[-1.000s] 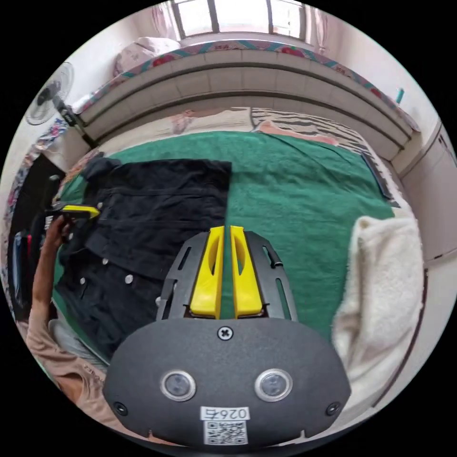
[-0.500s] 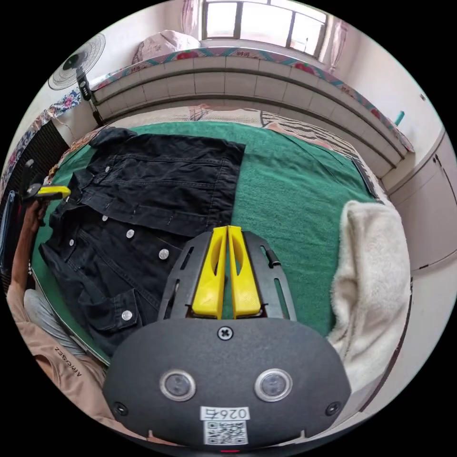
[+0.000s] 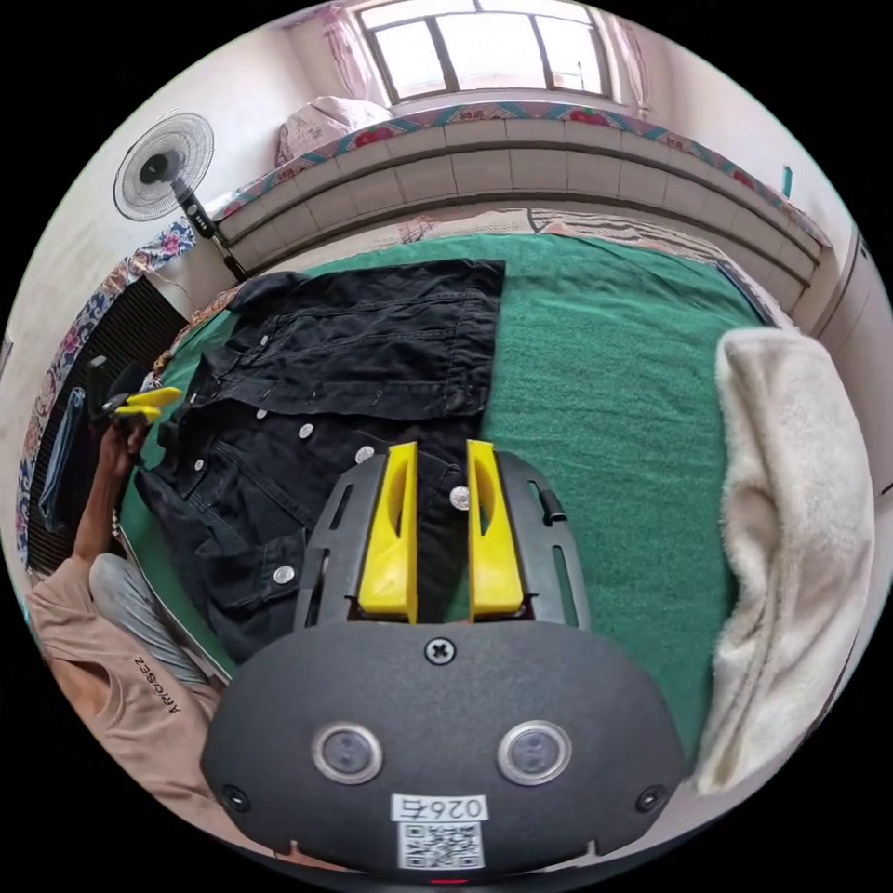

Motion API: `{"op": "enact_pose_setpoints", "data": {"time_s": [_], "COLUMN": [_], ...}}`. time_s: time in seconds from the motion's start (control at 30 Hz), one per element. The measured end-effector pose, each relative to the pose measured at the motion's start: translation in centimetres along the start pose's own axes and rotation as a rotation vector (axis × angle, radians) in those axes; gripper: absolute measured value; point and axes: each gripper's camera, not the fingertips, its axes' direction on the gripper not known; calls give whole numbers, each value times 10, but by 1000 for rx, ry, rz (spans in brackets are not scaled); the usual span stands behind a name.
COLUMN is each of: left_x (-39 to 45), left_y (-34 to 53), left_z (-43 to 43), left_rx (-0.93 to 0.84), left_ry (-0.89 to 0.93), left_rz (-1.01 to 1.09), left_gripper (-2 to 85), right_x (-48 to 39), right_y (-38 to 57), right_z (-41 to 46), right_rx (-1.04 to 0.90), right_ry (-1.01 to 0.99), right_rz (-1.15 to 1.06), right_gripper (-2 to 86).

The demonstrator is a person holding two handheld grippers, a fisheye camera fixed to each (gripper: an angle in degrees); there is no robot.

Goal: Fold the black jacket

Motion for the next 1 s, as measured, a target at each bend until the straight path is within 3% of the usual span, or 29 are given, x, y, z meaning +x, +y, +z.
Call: {"op": "enact_pose_setpoints", "data": {"time_s": [0.07, 0.17, 0.33, 0.5, 0.63, 0.8, 1.0], "left_x": [16, 34, 59, 65, 65, 65, 25], "left_y": [-15, -21, -6, 15, 22, 27, -3], "left_z": [33, 75, 50, 11, 1, -12, -48], "left_rx": [-157, -370, -276, -138, -128, -125, -95], "left_ry": [-89, -216, -270, -209, -193, -198, -231], "left_rz": [88, 164, 268, 294, 305, 310, 219], "left_gripper": [199, 98, 59, 57, 58, 57, 56], "right_x": [25, 57, 93, 125, 129, 95, 98], "right_y": [2, 3, 6, 27, 39, 82, 40], "right_z": [12, 38, 55, 69, 80, 58, 39], "right_rx": [-21, -49, -38, -21, -8, 205, 334], "right_ry": [-38, -56, -56, -78, -38, 160, 169], "right_rz": [37, 65, 53, 11, -44, -157, -224], "right_gripper": [89, 102, 95, 121, 29, 12, 9]}}
